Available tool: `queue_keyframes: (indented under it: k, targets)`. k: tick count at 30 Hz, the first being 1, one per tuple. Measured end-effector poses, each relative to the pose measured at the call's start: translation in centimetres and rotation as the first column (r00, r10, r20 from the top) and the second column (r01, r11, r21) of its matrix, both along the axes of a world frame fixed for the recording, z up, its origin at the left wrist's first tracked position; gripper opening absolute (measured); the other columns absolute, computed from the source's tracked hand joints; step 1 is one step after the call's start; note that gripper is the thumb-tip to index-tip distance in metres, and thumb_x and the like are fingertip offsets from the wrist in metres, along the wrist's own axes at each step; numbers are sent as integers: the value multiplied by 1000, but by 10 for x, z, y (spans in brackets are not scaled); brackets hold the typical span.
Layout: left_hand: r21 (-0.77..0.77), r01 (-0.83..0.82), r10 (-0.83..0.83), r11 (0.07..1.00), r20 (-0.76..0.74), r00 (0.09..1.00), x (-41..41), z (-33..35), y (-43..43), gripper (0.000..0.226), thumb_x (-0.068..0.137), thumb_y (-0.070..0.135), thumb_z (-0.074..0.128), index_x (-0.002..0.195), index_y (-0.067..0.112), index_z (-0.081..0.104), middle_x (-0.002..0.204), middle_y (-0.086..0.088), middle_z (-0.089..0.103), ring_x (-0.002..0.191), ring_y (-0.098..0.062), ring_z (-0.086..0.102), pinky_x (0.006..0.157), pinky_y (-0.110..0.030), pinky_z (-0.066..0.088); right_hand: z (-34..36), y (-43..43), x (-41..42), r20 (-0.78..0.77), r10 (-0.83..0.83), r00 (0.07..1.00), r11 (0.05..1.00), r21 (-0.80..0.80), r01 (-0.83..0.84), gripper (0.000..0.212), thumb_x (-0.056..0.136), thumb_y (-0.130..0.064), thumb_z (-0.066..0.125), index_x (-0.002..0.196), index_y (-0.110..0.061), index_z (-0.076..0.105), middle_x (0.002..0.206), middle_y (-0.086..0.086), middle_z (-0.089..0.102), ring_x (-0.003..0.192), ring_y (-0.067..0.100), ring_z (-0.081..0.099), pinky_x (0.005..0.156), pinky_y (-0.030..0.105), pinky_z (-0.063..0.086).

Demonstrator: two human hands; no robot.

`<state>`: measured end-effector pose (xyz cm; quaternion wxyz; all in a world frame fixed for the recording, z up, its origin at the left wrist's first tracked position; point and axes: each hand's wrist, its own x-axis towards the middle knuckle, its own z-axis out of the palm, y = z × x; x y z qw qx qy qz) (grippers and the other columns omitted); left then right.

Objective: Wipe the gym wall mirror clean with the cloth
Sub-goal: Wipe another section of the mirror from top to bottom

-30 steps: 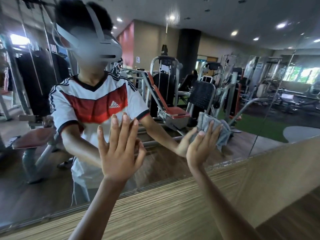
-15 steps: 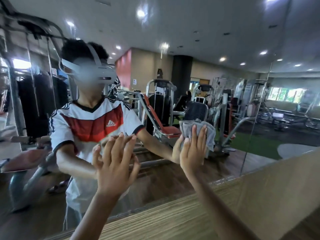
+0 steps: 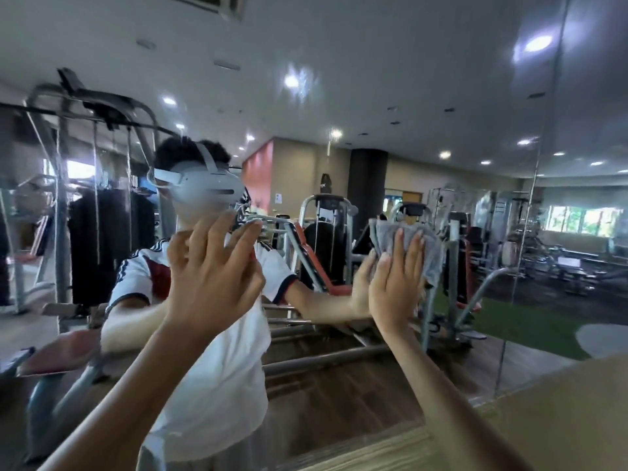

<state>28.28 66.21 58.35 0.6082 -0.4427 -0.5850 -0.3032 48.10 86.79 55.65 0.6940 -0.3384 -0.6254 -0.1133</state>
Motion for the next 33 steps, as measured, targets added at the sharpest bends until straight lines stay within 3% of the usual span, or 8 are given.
queue_keyframes:
  k: [4, 11, 13, 17, 23, 27, 30, 33]
  targets:
    - [-35, -25, 25, 999, -3, 1000, 7, 44, 6, 54, 84, 38, 55, 133, 16, 60, 137, -18, 48, 126, -34, 37, 100, -51, 23, 76, -25, -34, 7, -22, 1000, 991, 129, 21, 54, 106, -36, 21, 150, -12, 41, 159, 15, 33, 149, 26, 27, 122, 43, 19]
    - [-11, -34, 33, 999, -89, 995, -1, 91, 6, 51, 85, 38, 57, 128, 10, 62, 133, -21, 55, 122, -36, 43, 96, -54, 29, 30, 14, 21, 507, -190, 841, 875, 475, -89, 49, 109, -33, 23, 156, -19, 25, 165, 7, 17, 152, 23, 20, 124, 38, 15]
    - [-19, -36, 33, 999, -112, 993, -4, 101, 2, 51, 86, 39, 55, 127, 10, 62, 131, -21, 55, 121, -36, 44, 96, -53, 29, 38, 27, 29, 426, -156, 891, 905, 424, -44, 49, 109, -33, 21, 155, -17, 26, 165, 7, 18, 153, 21, 16, 125, 37, 9]
    - [-54, -65, 57, 996, -131, 990, -2, 130, 2, 54, 88, 42, 46, 128, 8, 60, 130, -21, 54, 120, -36, 44, 96, -52, 28, 124, -2, -15, -110, 63, 992, 975, 220, -37, 60, 109, -43, 17, 148, -4, 41, 157, 20, 32, 147, 35, 28, 124, 33, 0]
    - [-26, -96, 91, 995, -148, 985, -1, 171, 7, 59, 86, 43, 43, 130, 6, 58, 133, -22, 53, 120, -38, 47, 98, -51, 24, 161, -20, -41, 240, -123, 963, 929, 369, 27, 50, 109, -34, 23, 157, -19, 27, 165, 8, 18, 153, 21, 13, 125, 34, 2]
    - [-62, -135, 125, 989, -148, 981, -9, 175, 10, 73, 93, 52, 32, 149, 6, 41, 159, -26, 27, 148, -39, 26, 117, -55, 11, 120, 0, -13, 430, -177, 886, 847, 524, -85, 50, 108, -33, 22, 156, -19, 27, 165, 8, 18, 153, 21, 17, 124, 38, 15]
    - [-82, -176, 163, 981, -143, 976, -8, 172, 14, 77, 96, 54, 25, 154, 5, 30, 163, -25, 14, 153, -36, 12, 121, -56, 6, 126, 26, 9, 288, -125, 950, 882, 470, -27, 50, 109, -31, 23, 152, -9, 37, 163, 10, 24, 152, 27, 20, 119, 54, 27]
    - [-65, -188, 178, 980, -135, 975, -6, 172, 16, 77, 97, 55, 24, 155, 4, 25, 163, -25, 13, 153, -36, 10, 122, -58, 10, 186, 25, -2, -15, 34, 999, 949, 313, -28, 52, 107, -31, 30, 153, -6, 34, 165, -11, 15, 150, 4, 8, 125, 45, 9]
